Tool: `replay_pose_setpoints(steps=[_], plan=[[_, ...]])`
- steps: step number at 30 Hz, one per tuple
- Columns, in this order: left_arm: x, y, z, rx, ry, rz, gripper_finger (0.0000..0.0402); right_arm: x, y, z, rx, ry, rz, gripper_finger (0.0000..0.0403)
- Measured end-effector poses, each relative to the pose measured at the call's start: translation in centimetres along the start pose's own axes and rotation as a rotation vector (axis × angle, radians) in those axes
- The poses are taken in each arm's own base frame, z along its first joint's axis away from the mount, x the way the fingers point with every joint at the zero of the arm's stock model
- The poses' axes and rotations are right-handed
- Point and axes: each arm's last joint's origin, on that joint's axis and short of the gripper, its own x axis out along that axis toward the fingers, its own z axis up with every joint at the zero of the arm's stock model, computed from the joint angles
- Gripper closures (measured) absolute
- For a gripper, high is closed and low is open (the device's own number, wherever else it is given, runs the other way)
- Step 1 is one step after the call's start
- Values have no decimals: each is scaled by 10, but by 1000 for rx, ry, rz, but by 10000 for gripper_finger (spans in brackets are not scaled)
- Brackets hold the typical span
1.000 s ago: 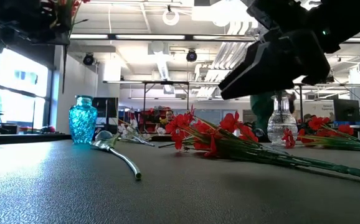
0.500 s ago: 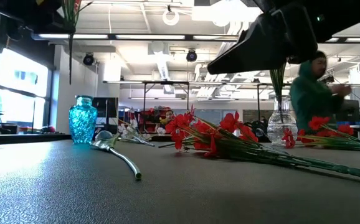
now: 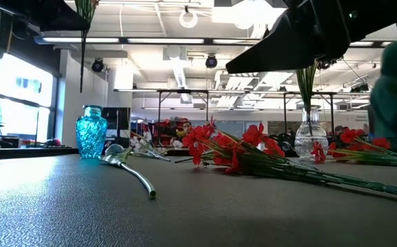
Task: Sort flowers into vase by color
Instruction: Put the red flowers into the blue vase
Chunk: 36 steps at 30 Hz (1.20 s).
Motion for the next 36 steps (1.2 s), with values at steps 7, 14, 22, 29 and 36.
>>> replay_pose_setpoints(steps=[7,14,22,29,36], plan=[[-9,-26,-4,30,30,-63,401,0,0,0,-1,0,0,128],[1,-61,1,194,160,-202,401,0,0,0,0,-1,0,128],[40,-32,28,211,161,-181,401,0,0,0,4,0,1,128],[44,35,40,189,39,-119,401,0,2,-1,3,10,44,128],[36,83,24,120,-153,16,401,0,2,-1,18,12,43,128]])
